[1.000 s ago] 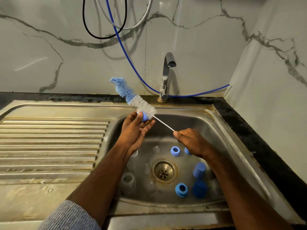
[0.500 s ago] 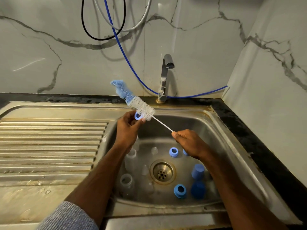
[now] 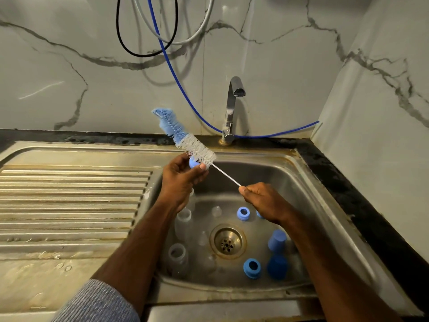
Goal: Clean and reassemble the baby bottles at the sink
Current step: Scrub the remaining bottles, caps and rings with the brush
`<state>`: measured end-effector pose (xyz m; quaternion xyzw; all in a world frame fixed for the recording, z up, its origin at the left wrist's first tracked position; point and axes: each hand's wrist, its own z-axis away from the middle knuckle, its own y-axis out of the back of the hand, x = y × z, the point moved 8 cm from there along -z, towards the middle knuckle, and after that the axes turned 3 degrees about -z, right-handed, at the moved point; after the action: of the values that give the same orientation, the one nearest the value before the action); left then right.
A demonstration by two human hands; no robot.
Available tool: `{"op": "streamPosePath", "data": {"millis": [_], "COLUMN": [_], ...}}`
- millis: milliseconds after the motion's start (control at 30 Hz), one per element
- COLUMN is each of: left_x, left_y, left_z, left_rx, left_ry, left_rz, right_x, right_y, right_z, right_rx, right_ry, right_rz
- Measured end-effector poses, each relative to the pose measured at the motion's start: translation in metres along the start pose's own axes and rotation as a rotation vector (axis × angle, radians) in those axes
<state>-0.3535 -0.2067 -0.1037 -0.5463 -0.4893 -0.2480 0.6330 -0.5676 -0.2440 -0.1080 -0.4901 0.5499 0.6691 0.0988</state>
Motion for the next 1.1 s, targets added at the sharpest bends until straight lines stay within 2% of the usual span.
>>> {"op": "streamPosePath", "data": {"millis": [67, 233, 333, 400, 600, 733, 800, 933, 1000, 1100], "left_x": [0.005, 0.015, 0.005, -0.001, 0.016, -0.002, -0.005, 0.008, 0.011, 0.007], "left_y": [0.003, 0.021, 0.008, -0.003, 0.019, -0.003, -0.012, 0.009, 0.018, 0.011], "left_z": [0.001, -0.005, -0.001, 0.003, -0.009, 0.0, 0.002, -0.008, -0.012, -0.009], "left_rx": [-0.006, 0.051, -0.033, -0.089, -0.033, -0.135, -0.149, -0.074, -0.071, -0.116], "left_ry": [-0.012, -0.015, 0.038, 0.05, 0.004, 0.042, 0.029, 0.018, 0.011, -0.018], "left_rz": [-0.059, 0.19, 0.052, 0.048, 0.338, 0.024, 0.03, 0.238, 0.271, 0.014], "right_x": [0.004, 0.016, 0.005, -0.003, 0.018, 0.003, -0.002, 0.013, 0.017, 0.009], "right_y": [0.003, 0.012, 0.003, 0.0, 0.02, 0.005, 0.002, 0.017, 0.018, 0.007], "right_z": [0.001, 0.004, 0.003, 0.001, 0.006, 0.002, -0.001, 0.005, 0.006, 0.003], "right_rx": [0.005, -0.037, -0.037, -0.014, -0.021, -0.016, 0.001, -0.026, -0.049, -0.051], "right_ry": [0.001, -0.054, -0.007, 0.036, -0.059, -0.006, 0.021, -0.03, -0.047, -0.033], "right_rz": [-0.005, -0.02, -0.032, -0.034, -0.085, -0.063, -0.069, -0.109, -0.104, -0.068]}}
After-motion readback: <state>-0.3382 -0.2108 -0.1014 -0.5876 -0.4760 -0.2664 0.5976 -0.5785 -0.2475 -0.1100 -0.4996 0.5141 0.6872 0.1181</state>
